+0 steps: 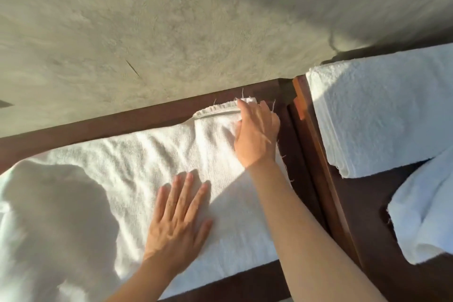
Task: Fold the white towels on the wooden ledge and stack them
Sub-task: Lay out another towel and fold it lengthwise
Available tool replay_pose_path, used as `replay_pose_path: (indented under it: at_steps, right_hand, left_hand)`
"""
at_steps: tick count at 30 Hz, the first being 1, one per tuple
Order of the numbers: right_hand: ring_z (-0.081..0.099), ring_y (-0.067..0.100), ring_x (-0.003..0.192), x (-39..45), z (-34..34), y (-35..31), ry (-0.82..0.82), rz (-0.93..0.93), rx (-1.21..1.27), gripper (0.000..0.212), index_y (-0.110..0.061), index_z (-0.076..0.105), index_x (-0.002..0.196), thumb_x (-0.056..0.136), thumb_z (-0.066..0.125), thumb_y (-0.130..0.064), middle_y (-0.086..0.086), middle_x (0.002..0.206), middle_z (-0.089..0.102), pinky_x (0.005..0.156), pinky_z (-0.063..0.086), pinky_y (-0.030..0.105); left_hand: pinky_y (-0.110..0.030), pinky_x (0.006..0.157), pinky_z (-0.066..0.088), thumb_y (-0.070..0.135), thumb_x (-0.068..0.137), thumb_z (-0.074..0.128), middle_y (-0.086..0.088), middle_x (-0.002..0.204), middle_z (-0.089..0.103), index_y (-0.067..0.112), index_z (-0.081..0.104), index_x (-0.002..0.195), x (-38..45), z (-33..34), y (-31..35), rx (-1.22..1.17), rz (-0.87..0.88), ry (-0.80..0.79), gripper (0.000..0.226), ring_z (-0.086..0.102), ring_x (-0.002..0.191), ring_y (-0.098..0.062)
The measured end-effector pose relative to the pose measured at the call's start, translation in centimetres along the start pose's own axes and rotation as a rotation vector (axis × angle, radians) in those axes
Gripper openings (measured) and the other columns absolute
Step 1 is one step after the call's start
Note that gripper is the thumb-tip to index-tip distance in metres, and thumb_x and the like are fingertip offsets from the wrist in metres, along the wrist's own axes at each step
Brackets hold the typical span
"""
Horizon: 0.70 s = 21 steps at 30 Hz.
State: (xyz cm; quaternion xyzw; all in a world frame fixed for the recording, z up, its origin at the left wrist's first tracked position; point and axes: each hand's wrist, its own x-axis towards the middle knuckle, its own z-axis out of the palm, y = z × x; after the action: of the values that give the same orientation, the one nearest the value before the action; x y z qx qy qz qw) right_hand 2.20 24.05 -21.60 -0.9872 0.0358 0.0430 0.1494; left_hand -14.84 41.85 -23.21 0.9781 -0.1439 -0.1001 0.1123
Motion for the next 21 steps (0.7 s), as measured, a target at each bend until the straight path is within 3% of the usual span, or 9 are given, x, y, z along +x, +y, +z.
replay_pose_path:
  at_steps: [3,7,10,13,17,21]
  right_hand:
    - [0.053,0.029,0.115,2.1,-0.8,-0.3,0.039,-0.006,-0.16,0.037,-0.018,0.064,0.12,0.084,0.067,-0.007,0.005,0.119,0.061,0.106,0.035,0.046]
    - [0.058,0.03,0.1,2.6,-0.6,0.1,0.154,0.012,-0.215,0.033,-0.017,0.069,0.105,0.075,0.079,-0.007,0.007,0.102,0.063,0.098,0.043,0.048]
    - [0.052,0.031,0.125,0.8,0.3,-0.8,0.176,0.053,-0.15,0.048,-0.016,0.059,0.13,0.085,0.073,-0.011,0.011,0.128,0.058,0.112,0.035,0.052]
    - [0.033,0.032,0.148,-5.1,1.2,-3.6,0.133,-0.068,-0.035,0.052,-0.02,0.048,0.147,0.096,0.056,-0.019,0.01,0.155,0.044,0.123,0.018,0.054]
    - [0.015,0.028,0.156,-9.6,4.1,-1.5,-0.067,-0.326,-0.128,0.058,-0.027,0.029,0.159,0.104,0.03,-0.045,0.006,0.168,0.021,0.12,0.017,0.061]
    - [0.003,0.029,0.157,-9.3,3.6,-2.6,-0.004,-0.164,-0.141,0.069,-0.02,0.017,0.162,0.103,0.025,-0.054,0.008,0.169,0.01,0.124,0.003,0.06]
  left_hand:
    - [-0.058,0.121,0.019,0.05,0.099,0.04,-0.012,0.168,0.014,0.017,0.027,0.159,0.0,0.2,-0.3,0.055,-0.004,-0.011,0.07,0.011,0.155,-0.034]
    - [-0.056,0.122,0.016,0.051,0.101,0.034,-0.011,0.169,0.009,0.018,0.02,0.161,0.2,0.5,-0.1,0.08,-0.013,-0.012,0.07,0.008,0.156,-0.033]
    - [-0.054,0.123,0.014,0.052,0.101,0.031,-0.01,0.17,0.006,0.02,0.015,0.162,0.3,0.6,-0.3,0.085,-0.018,-0.015,0.07,0.004,0.156,-0.032]
    - [-0.051,0.124,0.011,0.049,0.104,0.028,-0.008,0.17,0.005,0.016,0.012,0.162,0.0,0.6,-0.5,0.021,-0.014,-0.012,0.069,0.002,0.157,-0.028]
    - [-0.047,0.125,0.017,0.035,0.105,0.031,-0.01,0.168,0.016,0.006,0.025,0.159,-1.1,0.2,-2.5,-0.134,-0.025,0.044,0.061,0.009,0.156,-0.025]
    - [-0.043,0.126,0.003,0.041,0.103,0.03,-0.001,0.17,0.001,0.02,0.009,0.162,-6.0,-0.1,-7.3,-0.065,-0.184,-0.003,0.067,-0.004,0.157,-0.021]
